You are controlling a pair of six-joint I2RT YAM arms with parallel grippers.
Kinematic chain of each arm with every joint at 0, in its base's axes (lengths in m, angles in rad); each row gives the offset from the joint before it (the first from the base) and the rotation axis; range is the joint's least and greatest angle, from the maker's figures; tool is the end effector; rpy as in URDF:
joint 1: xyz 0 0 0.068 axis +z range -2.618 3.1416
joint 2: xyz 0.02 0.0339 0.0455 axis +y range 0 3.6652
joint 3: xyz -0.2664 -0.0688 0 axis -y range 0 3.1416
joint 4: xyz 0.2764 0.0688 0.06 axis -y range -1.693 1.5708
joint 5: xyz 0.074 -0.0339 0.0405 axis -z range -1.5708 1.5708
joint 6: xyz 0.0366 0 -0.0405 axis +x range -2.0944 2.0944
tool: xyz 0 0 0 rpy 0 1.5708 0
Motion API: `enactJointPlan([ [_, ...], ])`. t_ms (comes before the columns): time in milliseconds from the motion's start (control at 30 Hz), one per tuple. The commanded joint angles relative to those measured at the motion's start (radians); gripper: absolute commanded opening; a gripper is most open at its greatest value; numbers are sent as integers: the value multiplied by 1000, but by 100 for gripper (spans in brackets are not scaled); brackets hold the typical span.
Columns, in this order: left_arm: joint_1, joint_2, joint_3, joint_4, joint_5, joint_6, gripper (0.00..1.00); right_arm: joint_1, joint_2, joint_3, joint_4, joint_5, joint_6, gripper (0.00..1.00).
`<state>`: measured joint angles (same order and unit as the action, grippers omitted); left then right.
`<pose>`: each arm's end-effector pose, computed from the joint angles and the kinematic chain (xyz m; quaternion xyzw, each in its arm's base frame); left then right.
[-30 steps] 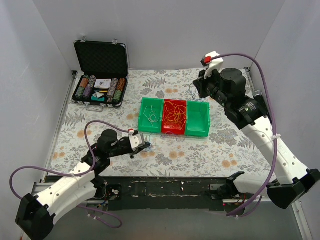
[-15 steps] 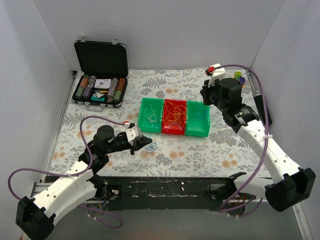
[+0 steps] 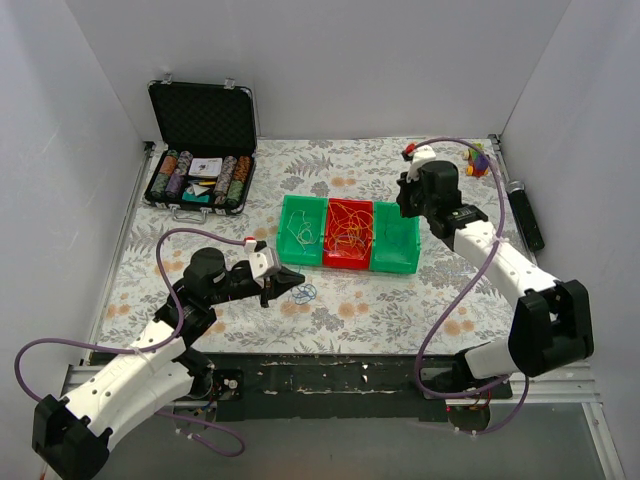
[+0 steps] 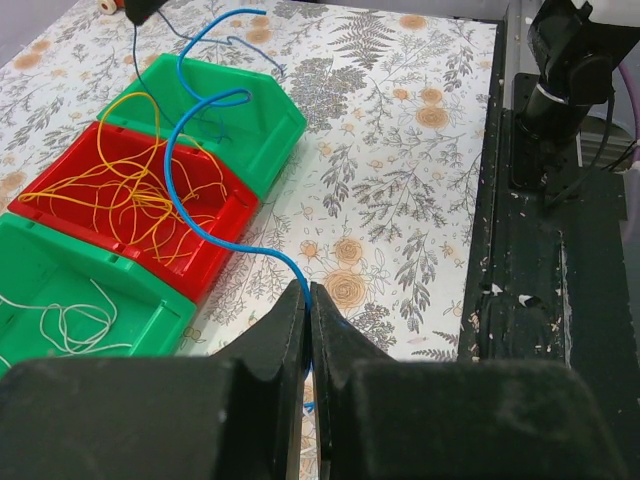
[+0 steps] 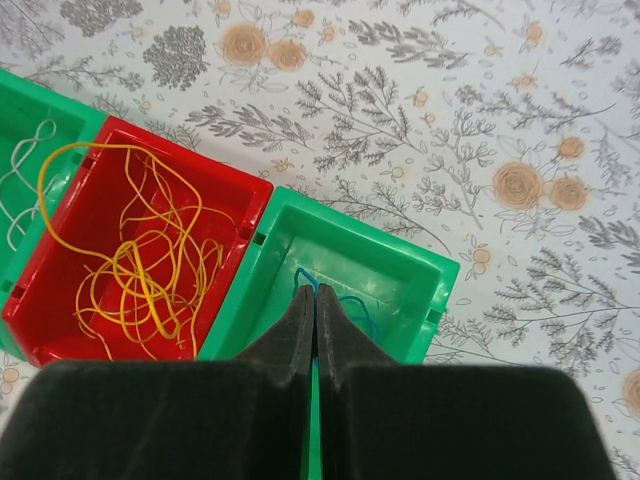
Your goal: Untangle the cables
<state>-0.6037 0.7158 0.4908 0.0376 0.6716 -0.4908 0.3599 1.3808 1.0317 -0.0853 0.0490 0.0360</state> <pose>0.1539 -0.1338 0.2660 0.2509 0.7141 -0.5301 0.3822 0.3284 0.1217 0.2904 -0.1229 0.8337 0.0855 0.5315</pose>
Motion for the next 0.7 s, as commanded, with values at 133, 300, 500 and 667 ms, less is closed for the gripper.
enactJointPlan([
  [133,9,-19,43,13,22,-22,0,-4,87,-32,75,18,68,19],
  [300,9,-24,37,16,25,-29,0,-13,104,-1,75,-4,84,43],
  [500,9,-22,34,28,20,-38,0,-15,57,76,19,-38,87,48],
  [667,10,-18,23,64,-13,-75,0,-13,-127,25,61,-291,107,50],
])
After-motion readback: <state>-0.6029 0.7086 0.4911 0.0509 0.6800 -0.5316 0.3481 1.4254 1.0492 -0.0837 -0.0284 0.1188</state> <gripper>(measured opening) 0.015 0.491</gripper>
